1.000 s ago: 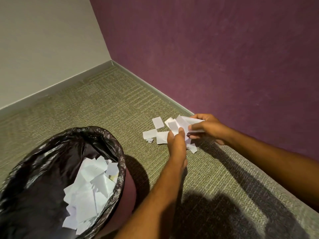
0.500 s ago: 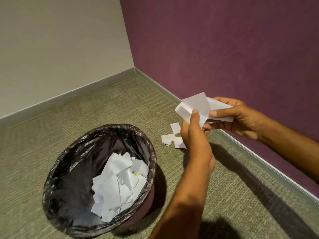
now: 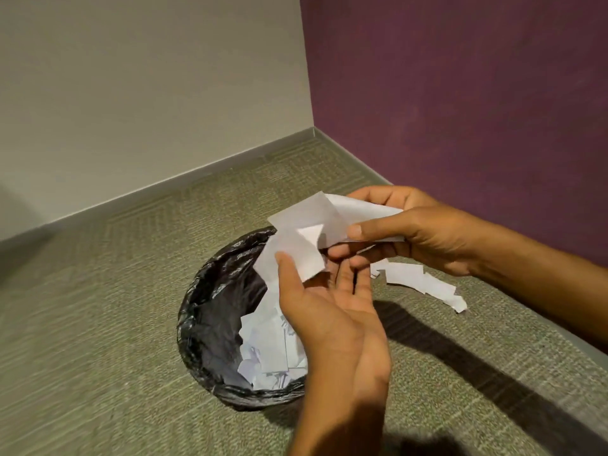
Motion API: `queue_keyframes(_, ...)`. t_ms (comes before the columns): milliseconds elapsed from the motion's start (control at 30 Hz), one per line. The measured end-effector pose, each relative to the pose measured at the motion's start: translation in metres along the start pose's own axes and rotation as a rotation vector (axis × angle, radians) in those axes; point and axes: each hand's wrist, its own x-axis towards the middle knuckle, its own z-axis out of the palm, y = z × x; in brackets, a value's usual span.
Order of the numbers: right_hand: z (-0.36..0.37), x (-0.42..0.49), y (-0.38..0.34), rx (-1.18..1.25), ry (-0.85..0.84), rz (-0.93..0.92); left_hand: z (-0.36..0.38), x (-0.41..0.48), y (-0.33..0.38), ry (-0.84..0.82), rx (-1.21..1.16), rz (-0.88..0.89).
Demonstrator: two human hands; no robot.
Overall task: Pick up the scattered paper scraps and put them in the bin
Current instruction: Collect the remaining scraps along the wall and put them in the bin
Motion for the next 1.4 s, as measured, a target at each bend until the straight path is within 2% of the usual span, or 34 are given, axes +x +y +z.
queue_keyframes(200,0.029,0.018,0.003,-0.187,-0.017,0.029,-0.011,0.000,0.014,0.023,-0.064,-0.008)
queue_keyframes(467,0.034,0.021,0.006,-0.212,-0.073,0.031,-0.012,-0.016,0.005,0.022,-0.082,0.044)
queue_keyframes(667,0.021,0.013,0.001,-0.264,-0.037,0.020,0.001,-0.032,-0.006,0.011,-0.050,0.002)
queue_keyframes(833,-0.002,0.003,-0.001,-0.301,0.049,0.004,0.009,-0.037,-0.030,-0.095,0.032,-0.057)
queue_keyframes(933,-0.027,-0.005,0.001,-0.224,0.112,-0.006,0.012,-0.027,-0.042,-0.149,0.137,-0.051)
queue_keyframes(1133,-0.098,-0.012,0.028,-0.120,0.340,0.014,0.007,0.015,-0.074,-0.282,0.514,-0.028)
queue_keyframes(1267,-0.145,-0.016,0.071,-0.085,0.500,0.110,-0.006,0.060,-0.107,-0.248,0.794,-0.033)
queue_keyframes(1400,-0.179,-0.022,0.118,-0.095,0.579,0.234,-0.035,0.107,-0.144,-0.171,1.087,0.061)
